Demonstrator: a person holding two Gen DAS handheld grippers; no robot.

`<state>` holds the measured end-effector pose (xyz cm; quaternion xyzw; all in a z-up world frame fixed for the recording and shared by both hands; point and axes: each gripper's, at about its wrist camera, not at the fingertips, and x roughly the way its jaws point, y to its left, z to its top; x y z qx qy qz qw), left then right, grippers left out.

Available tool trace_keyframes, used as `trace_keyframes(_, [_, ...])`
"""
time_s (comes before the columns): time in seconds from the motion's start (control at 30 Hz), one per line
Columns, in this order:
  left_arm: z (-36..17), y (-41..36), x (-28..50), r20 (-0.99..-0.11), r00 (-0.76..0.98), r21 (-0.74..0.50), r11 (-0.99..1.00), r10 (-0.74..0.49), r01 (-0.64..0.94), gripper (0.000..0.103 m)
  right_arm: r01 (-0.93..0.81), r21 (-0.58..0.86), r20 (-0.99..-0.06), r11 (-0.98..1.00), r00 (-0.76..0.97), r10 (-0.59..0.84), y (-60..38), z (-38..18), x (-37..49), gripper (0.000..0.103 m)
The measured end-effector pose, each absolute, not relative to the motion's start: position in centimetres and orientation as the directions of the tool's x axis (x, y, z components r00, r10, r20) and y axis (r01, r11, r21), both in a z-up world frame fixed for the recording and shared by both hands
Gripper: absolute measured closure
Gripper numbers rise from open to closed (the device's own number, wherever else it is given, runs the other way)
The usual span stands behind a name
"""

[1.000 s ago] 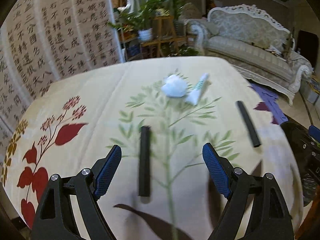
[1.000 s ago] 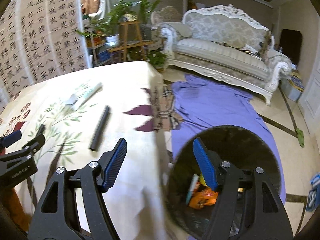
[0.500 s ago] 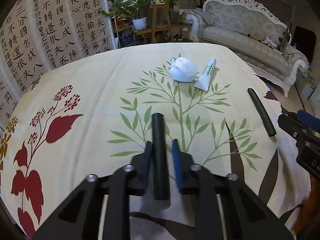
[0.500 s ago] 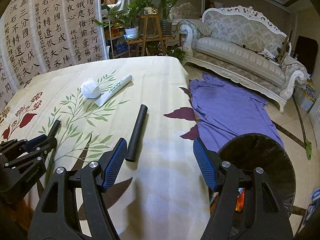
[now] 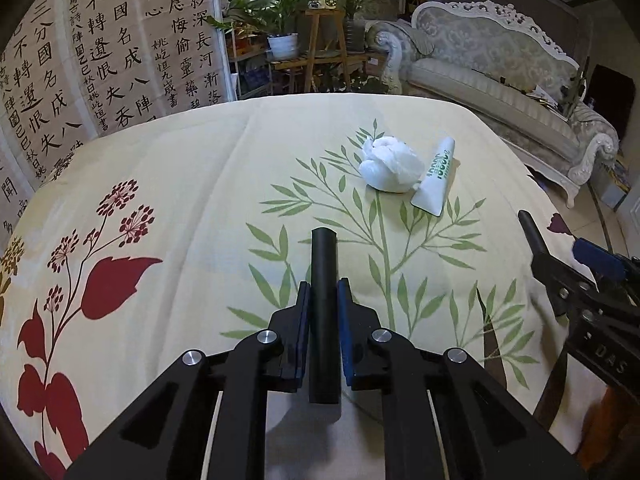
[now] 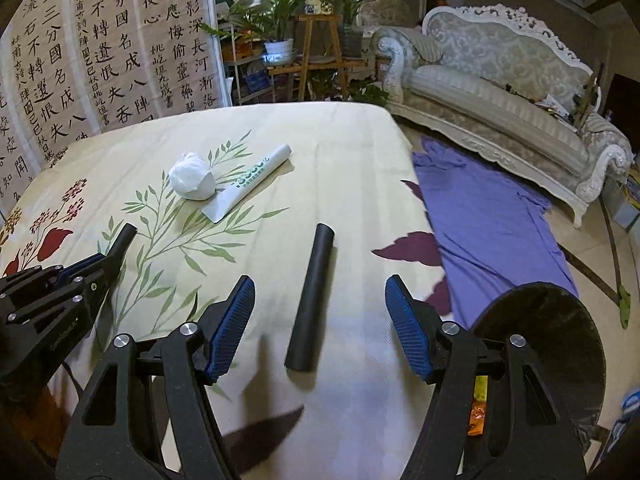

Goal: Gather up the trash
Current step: 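Grasp one black foam tube with the left tool while the right tool grasps the other, then carry both black foam tubes over the black bin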

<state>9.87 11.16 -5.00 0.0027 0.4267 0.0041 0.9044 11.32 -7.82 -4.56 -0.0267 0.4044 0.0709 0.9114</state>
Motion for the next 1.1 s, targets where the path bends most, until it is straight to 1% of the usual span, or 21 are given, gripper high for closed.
trace_keyframes(0.13, [-5.0, 11.2, 9.9, -0.771, 0.636, 0.006, 1.0, 0.007, -0.004, 0.089, -0.141, 0.006, -0.775, 0.99, 0.625, 0.093, -7.4, -5.3, 12.4, 0.057])
trace_keyframes(0.17, [-5.0, 11.2, 9.9, -0.771, 0.636, 0.004, 1.0, 0.005, -0.004, 0.089, -0.137, -0.006, -0.774, 0.991, 0.627, 0.082, -7.3, -5.3, 12.5, 0.058])
trace_keyframes(0.2, [-5.0, 11.3, 9.9, -0.771, 0.636, 0.002, 1.0, 0.004, -0.004, 0.089, -0.138, -0.014, -0.775, 0.99, 0.628, 0.077, -7.2, -5.3, 12.4, 0.064])
trace_keyframes(0.23, [-5.0, 11.3, 10.0, -0.771, 0.636, 0.001, 1.0, 0.003, -0.004, 0.089, -0.14, -0.026, -0.774, 0.99, 0.63, 0.069, -7.0, -5.2, 12.3, 0.072])
trace_keyframes(0.27, [-4.9, 11.2, 10.0, -0.771, 0.637, 0.001, 1.0, 0.003, -0.003, 0.089, -0.146, -0.032, -0.773, 0.989, 0.631, 0.068, -6.8, -5.2, 12.2, 0.076])
trace_keyframes(0.3, [-4.9, 11.3, 10.0, -0.771, 0.636, 0.001, 1.0, 0.003, -0.003, 0.089, -0.152, -0.035, -0.773, 0.988, 0.63, 0.07, -6.6, -5.2, 12.2, 0.084])
trace_keyframes(0.37, [-4.9, 11.3, 10.0, -0.771, 0.636, -0.001, 1.0, 0.001, -0.003, 0.089, -0.16, -0.04, -0.773, 0.986, 0.631, 0.07, -6.4, -5.2, 12.1, 0.09])
trace_keyframes(0.7, [-4.7, 11.4, 9.7, -0.767, 0.641, -0.015, 1.0, -0.011, -0.001, 0.089, -0.173, -0.024, -0.76, 0.985, 0.643, 0.095, -6.2, -4.7, 10.6, 0.091])
trace_keyframes(1.1, [-4.1, 10.1, 7.1, -0.755, 0.654, -0.029, 0.999, -0.046, 0.037, 0.089, -0.163, -0.007, -0.738, 0.987, 0.667, 0.105, -7.2, -3.5, 7.2, 0.091])
